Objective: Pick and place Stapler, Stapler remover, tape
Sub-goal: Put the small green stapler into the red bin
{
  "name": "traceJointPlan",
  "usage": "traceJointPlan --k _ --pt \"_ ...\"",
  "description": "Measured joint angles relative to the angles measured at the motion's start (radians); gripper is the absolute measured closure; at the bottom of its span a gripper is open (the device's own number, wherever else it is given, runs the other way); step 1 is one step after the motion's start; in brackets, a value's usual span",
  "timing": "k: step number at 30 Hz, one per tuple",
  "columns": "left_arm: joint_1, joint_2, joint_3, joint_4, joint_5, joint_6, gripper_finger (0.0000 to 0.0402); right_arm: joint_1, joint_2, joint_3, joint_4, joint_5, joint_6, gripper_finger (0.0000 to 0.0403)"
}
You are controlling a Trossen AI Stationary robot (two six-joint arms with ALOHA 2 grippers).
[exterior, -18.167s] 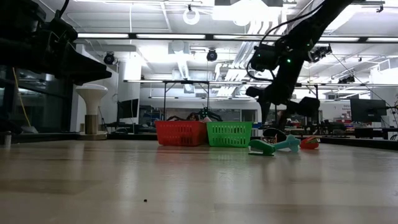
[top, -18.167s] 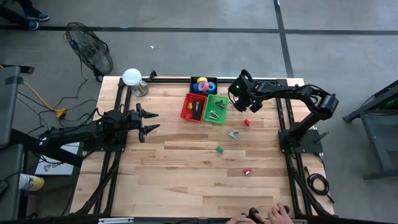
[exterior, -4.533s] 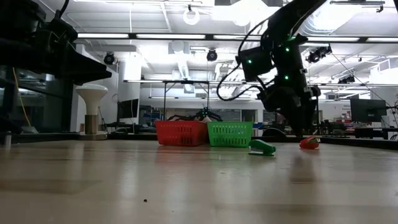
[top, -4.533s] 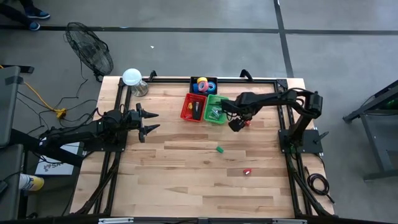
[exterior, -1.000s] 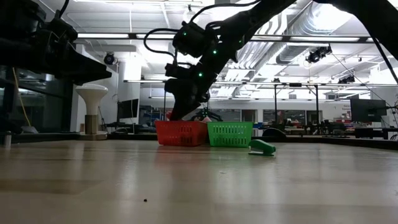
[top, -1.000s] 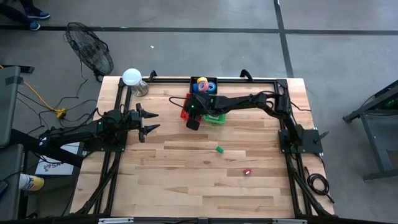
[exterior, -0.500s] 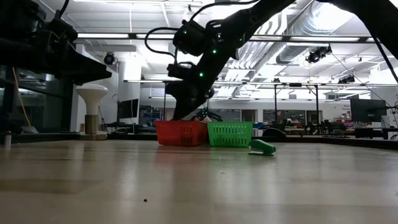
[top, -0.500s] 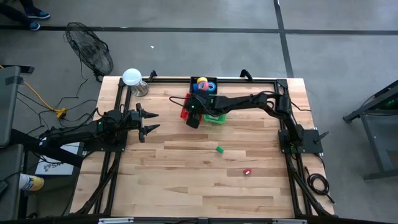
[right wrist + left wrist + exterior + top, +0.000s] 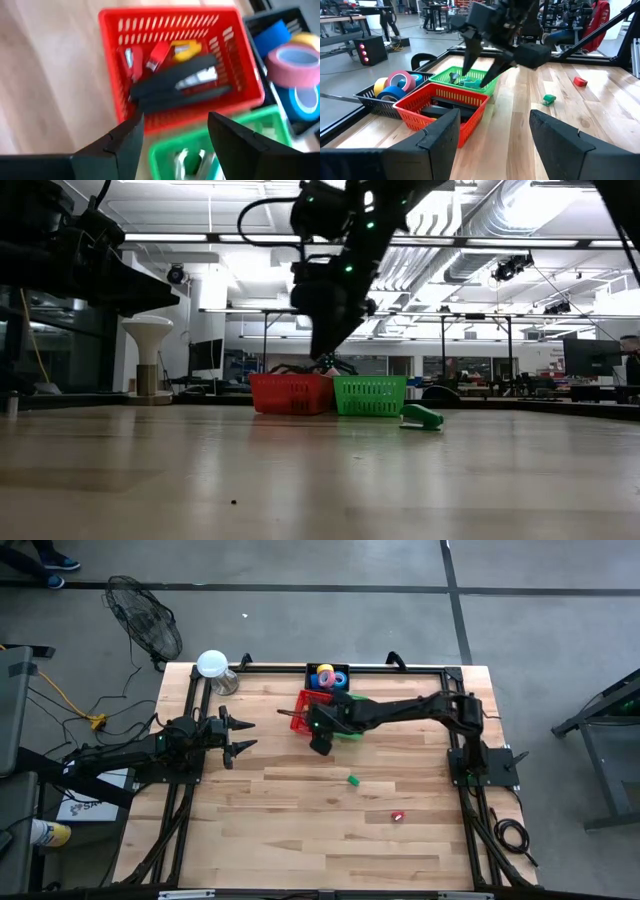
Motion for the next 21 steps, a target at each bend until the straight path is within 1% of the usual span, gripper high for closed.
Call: traceJointPlan --k 6,13,17,21 --pt "0.000 0.000 0.000 0.000 0.000 0.000 0.0167 0.045 -0.109 -0.157 0.005 0.006 0.113 0.0191" --pt "0.000 0.000 0.000 0.000 0.000 0.000 0.0167 0.129 -0.229 -0.347 0.055 0.053 0.270 0.0191" --pt "0.000 0.000 0.000 0.000 0.000 0.000 0.0167 0.185 -0.280 -0.428 0.054 0.056 0.357 0.0191" --pt "0.000 0.000 0.000 0.000 0.000 0.000 0.0167 0.244 -0.296 -0.479 0.056 0.044 0.445 0.0191"
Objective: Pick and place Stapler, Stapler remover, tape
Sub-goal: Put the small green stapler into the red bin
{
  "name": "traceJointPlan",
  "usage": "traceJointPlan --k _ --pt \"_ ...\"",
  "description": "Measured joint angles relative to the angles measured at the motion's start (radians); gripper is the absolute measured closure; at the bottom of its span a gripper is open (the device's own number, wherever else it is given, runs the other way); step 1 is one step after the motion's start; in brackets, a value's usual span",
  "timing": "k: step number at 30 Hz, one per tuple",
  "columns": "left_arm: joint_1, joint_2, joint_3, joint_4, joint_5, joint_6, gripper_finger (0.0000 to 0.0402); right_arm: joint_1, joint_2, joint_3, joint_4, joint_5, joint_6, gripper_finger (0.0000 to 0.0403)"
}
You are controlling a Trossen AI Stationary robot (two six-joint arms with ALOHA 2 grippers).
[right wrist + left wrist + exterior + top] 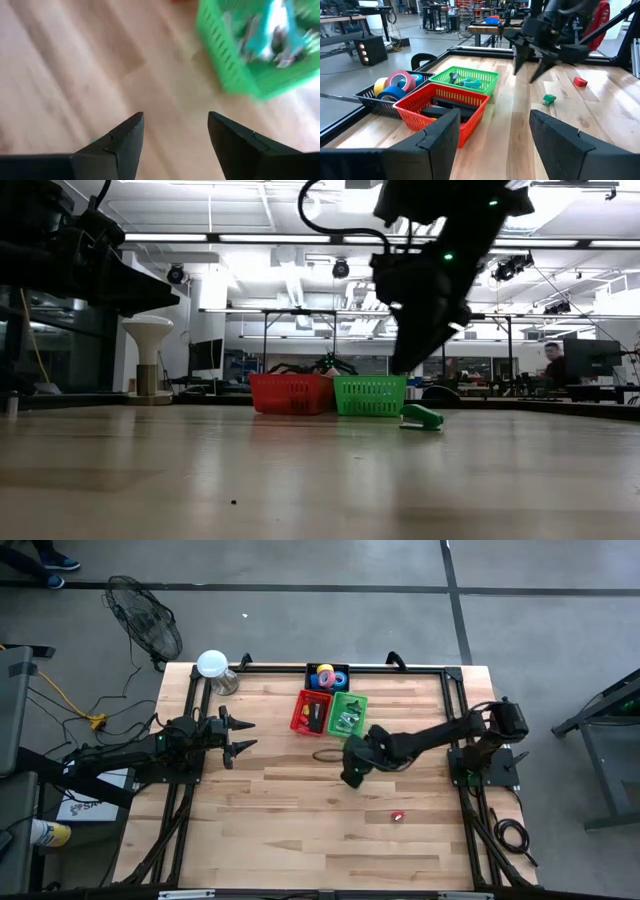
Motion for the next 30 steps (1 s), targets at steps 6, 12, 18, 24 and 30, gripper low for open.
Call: traceJointPlan --k 6,12,18,24,30 --pt "0.000 0.000 0.000 0.000 0.000 0.000 0.0167 0.065 -0.002 -0.027 0.002 -0.011 0.115 0.0191" --pt "0.000 0.000 0.000 0.000 0.000 0.000 0.0167 0.120 -0.001 -0.028 -0.001 -0.011 0.175 0.0192" --pt "0.000 0.000 0.000 0.000 0.000 0.000 0.0167 0.159 0.036 -0.028 0.032 -0.007 0.208 0.0192" --pt "0.000 0.000 0.000 0.000 0.000 0.000 0.0167 0.186 0.087 -0.028 0.083 -0.009 0.203 0.0192" --pt "0.000 0.000 0.000 0.000 0.000 0.000 0.0167 0.190 0.113 -0.028 0.085 -0.004 0.203 0.0192"
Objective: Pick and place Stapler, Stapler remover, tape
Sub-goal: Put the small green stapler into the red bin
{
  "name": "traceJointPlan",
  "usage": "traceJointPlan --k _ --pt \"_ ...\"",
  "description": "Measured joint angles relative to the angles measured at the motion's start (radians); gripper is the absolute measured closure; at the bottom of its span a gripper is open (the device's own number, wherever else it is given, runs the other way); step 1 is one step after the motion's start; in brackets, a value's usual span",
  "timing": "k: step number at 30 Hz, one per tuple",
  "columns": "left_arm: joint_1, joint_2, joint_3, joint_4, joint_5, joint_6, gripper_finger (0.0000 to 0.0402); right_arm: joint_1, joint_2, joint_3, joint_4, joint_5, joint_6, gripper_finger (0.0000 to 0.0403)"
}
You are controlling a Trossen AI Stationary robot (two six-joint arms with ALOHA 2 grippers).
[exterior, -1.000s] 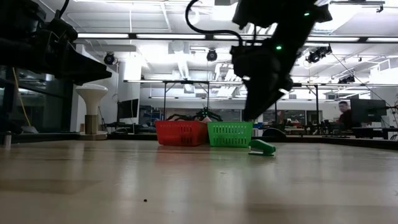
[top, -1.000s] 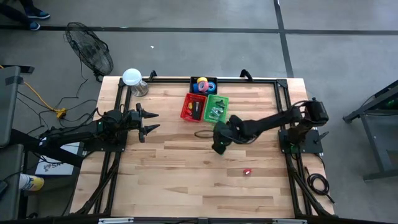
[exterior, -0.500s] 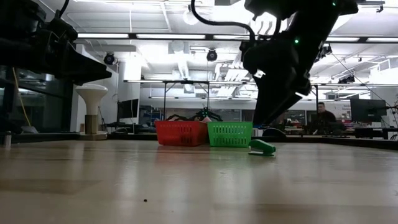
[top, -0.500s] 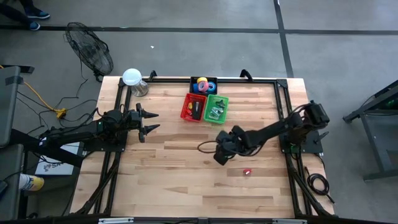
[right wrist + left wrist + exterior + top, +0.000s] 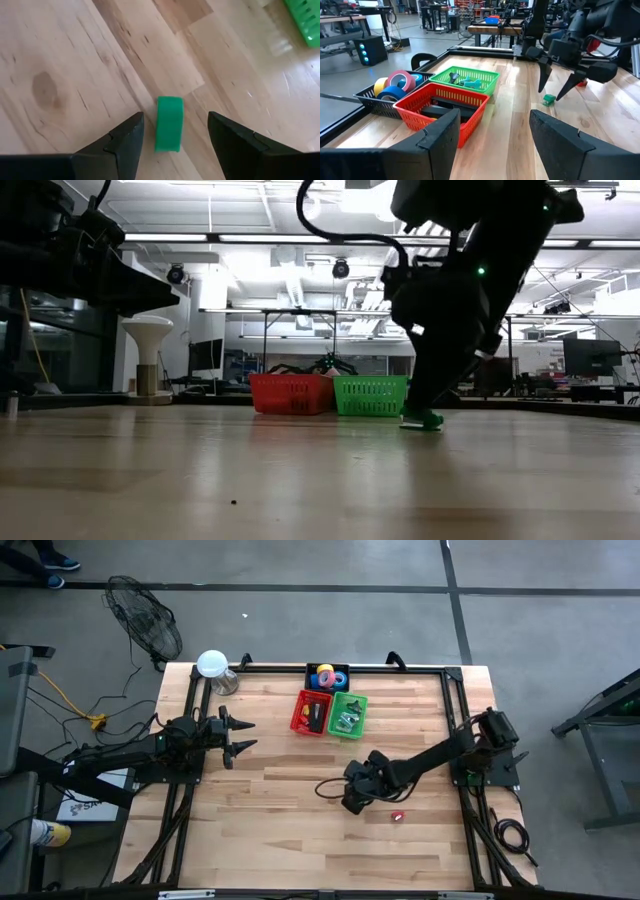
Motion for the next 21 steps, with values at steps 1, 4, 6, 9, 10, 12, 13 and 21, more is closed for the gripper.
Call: traceJointPlan --k 1,4,6,9,10,12,13,21 --pt "0.000 0.000 0.000 0.000 0.000 0.000 0.0167 0.000 0.006 0.000 0.004 0.000 0.000 0.0192" --pt "0.000 0.000 0.000 0.000 0.000 0.000 0.0167 -0.001 0.025 0.000 0.009 -0.006 0.000 0.0192" --pt "0.000 0.000 0.000 0.000 0.000 0.000 0.0167 -0.001 0.038 0.000 0.011 -0.011 0.000 0.0195" --pt "0.000 0.000 0.000 0.000 0.000 0.000 0.0167 -0.001 0.048 0.003 0.017 -0.021 0.000 0.0205" --pt "0.000 0.000 0.000 0.000 0.000 0.000 0.0167 -0.001 0.048 0.003 0.017 -0.022 0.000 0.0210" --pt "0.000 0.000 0.000 0.000 0.000 0.000 0.0167 -0.001 0.048 0.003 0.020 -0.022 0.000 0.0223" --pt "0.000 0.000 0.000 0.000 0.000 0.000 0.0167 -0.002 0.049 0.003 0.022 -0.023 0.000 0.0230" --pt "0.000 0.000 0.000 0.000 0.000 0.000 0.0167 -0.022 0.049 0.003 0.042 -0.060 -0.027 0.0298"
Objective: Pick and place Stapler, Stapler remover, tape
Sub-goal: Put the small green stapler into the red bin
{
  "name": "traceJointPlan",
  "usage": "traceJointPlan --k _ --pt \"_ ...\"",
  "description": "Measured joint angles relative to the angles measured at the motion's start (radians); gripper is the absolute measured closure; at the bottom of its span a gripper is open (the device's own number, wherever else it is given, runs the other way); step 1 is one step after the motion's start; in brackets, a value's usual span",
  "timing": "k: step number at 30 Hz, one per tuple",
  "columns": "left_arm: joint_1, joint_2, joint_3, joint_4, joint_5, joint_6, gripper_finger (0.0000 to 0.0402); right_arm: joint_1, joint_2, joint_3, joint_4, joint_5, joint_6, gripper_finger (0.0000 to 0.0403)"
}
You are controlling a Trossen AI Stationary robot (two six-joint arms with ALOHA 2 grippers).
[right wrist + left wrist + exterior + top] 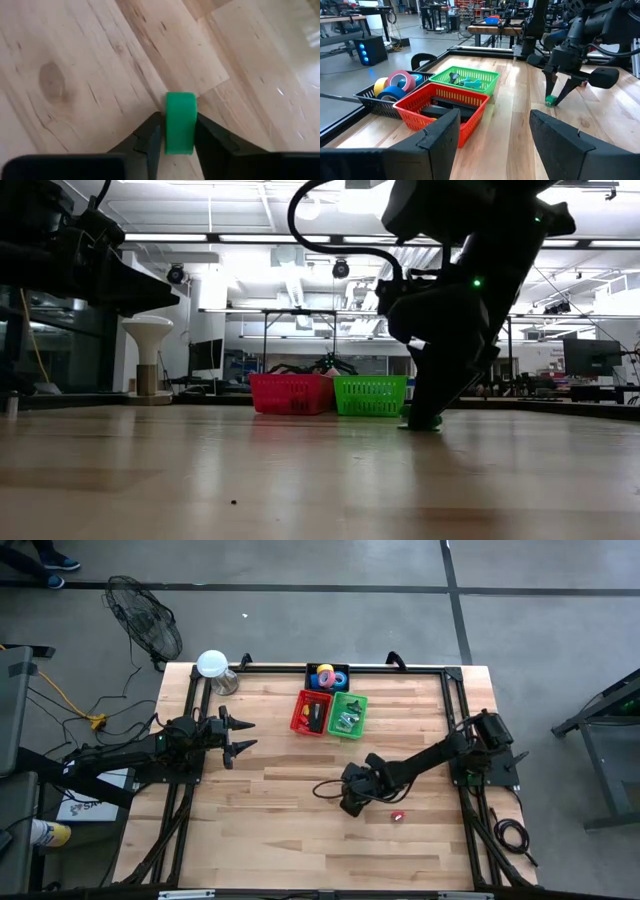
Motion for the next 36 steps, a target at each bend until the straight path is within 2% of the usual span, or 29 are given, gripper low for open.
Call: traceJointPlan --k 5,15,27,32,36 --pt "0.000 0.000 0.000 0.000 0.000 0.000 0.0167 -0.015 0.000 -0.001 0.025 -0.022 -0.046 0.0338" --pt "0.000 0.000 0.000 0.000 0.000 0.000 0.0167 -0.085 0.004 0.013 0.192 -0.020 -0.226 0.0329" --pt "0.000 0.000 0.000 0.000 0.000 0.000 0.0167 -0.241 0.003 0.162 0.195 0.140 -0.525 0.0332" --pt "0.000 0.000 0.000 0.000 0.000 0.000 0.0167 -0.307 0.022 0.179 0.259 0.223 -0.524 0.0332" --pt "0.000 0.000 0.000 0.000 0.000 0.000 0.0167 -0.345 0.083 0.191 0.395 0.201 -0.496 0.0332"
